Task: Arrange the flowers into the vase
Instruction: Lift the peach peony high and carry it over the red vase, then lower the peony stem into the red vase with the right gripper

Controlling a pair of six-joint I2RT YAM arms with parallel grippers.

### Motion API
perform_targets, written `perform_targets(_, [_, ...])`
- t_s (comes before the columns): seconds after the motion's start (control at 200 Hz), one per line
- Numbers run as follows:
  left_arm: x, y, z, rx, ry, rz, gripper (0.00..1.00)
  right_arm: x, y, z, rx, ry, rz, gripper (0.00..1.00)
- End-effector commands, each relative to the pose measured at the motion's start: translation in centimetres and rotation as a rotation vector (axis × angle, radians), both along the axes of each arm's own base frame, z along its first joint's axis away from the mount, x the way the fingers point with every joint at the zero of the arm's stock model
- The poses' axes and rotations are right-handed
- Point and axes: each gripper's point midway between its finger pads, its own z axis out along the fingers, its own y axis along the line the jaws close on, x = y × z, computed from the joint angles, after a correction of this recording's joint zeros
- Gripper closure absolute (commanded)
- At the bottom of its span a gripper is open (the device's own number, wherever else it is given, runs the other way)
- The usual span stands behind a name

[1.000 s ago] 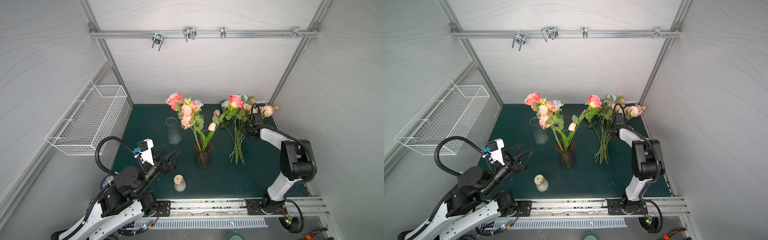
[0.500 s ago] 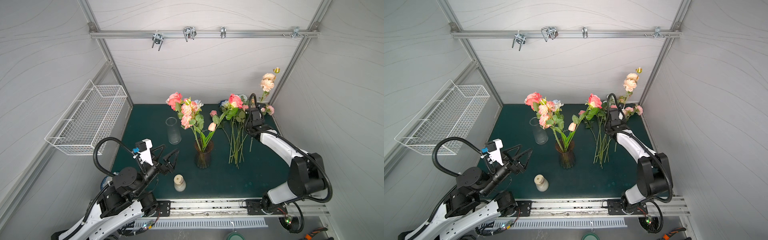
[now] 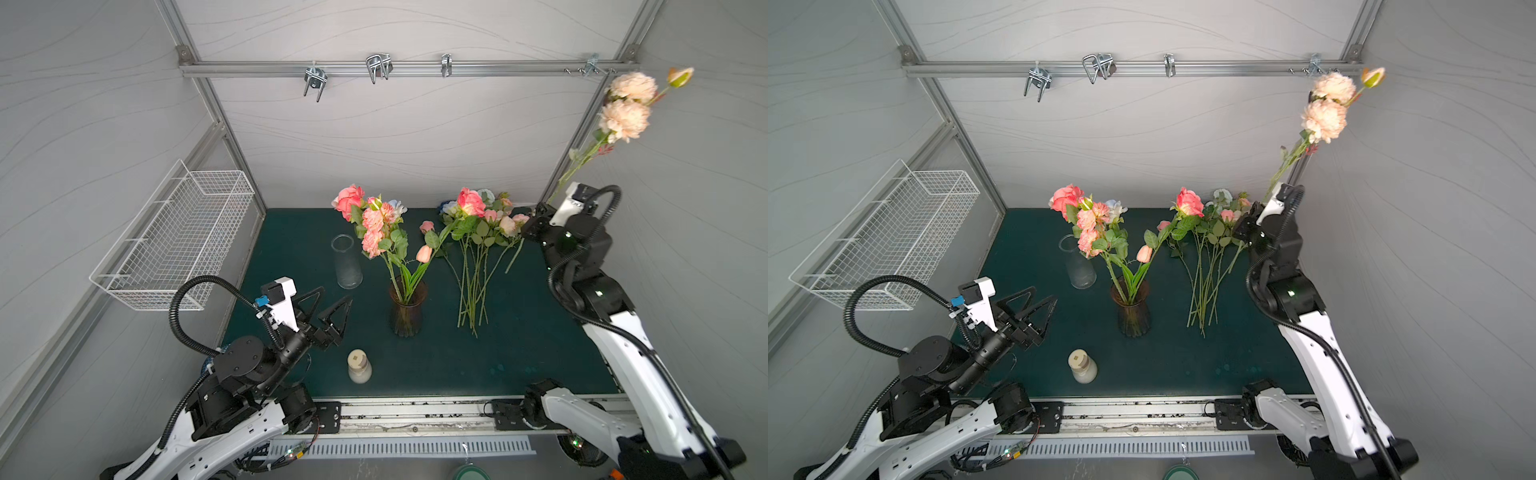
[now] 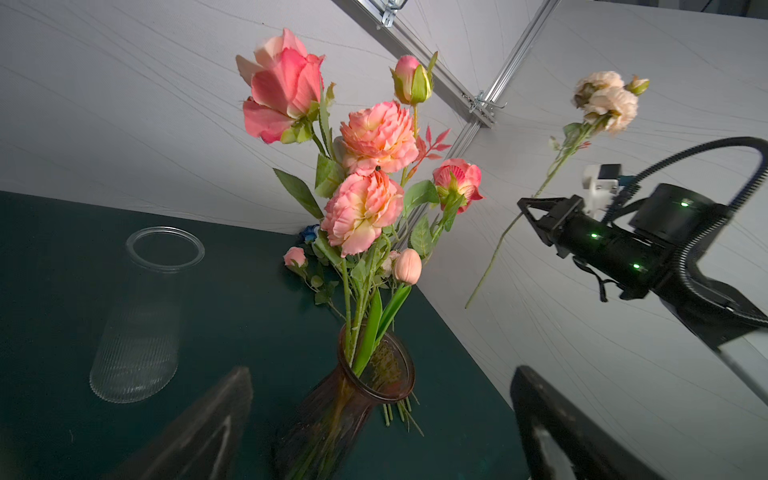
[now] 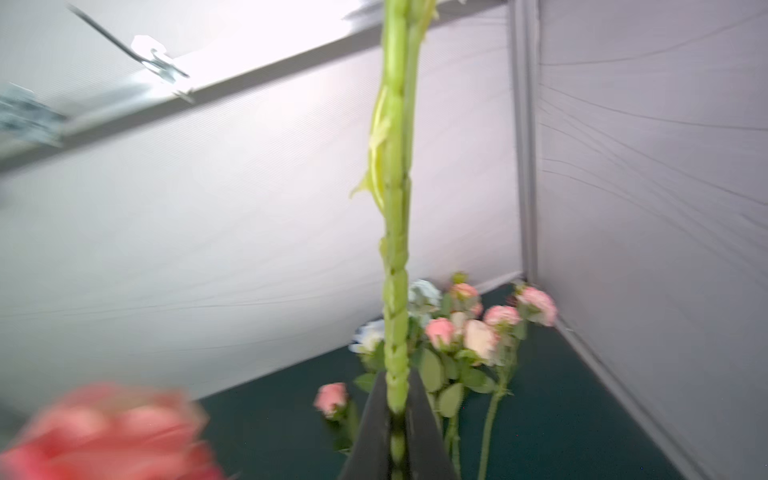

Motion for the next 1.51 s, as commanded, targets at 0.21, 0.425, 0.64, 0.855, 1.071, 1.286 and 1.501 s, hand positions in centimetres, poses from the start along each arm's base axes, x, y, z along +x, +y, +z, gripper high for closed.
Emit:
perform_targets(0.21, [-0.7,1.6,1.9,-0.041,-0.035,0.027,0.01,-9.9,15.3,5.8,0.111,-0.186,0.856,1.0])
perform_targets(0.425, [-0.8,2.0,1.8,-0.052,-0.025,0.035,0.01,-13.1,24.5,5.8,-0.044,-0.356,0.965,1.0])
perform_targets(0.64, [-0.8,2.1,1.4,-0.053,-0.01,0.036,0.01,-11.8,27.2,4.2,-0.038,-0.387,0.954,1.0])
perform_targets(0.855, [-0.9,2.4,1.3,-0.058,-0.014,0.042,0.01,-11.0,28.3,-0.8,-0.082,-0.347,0.945,1.0])
perform_targets(1.071, [-0.8,2.2,1.2,-0.056,-0.013,0.04,0.01,-11.5,28.8,-5.6,-0.135,-0.275,0.964,1.0])
perform_targets(1.286, [-0.7,2.1,1.0,-0.054,-0.01,0.039,0.01,-11.6,28.6,-10.7,-0.159,-0.136,0.964,0.99])
perform_targets(1.501, [-0.7,2.0,1.1,-0.055,-0.01,0.037,0.01,-11.8,27.5,-13.9,-0.181,-0.018,0.95,0.69])
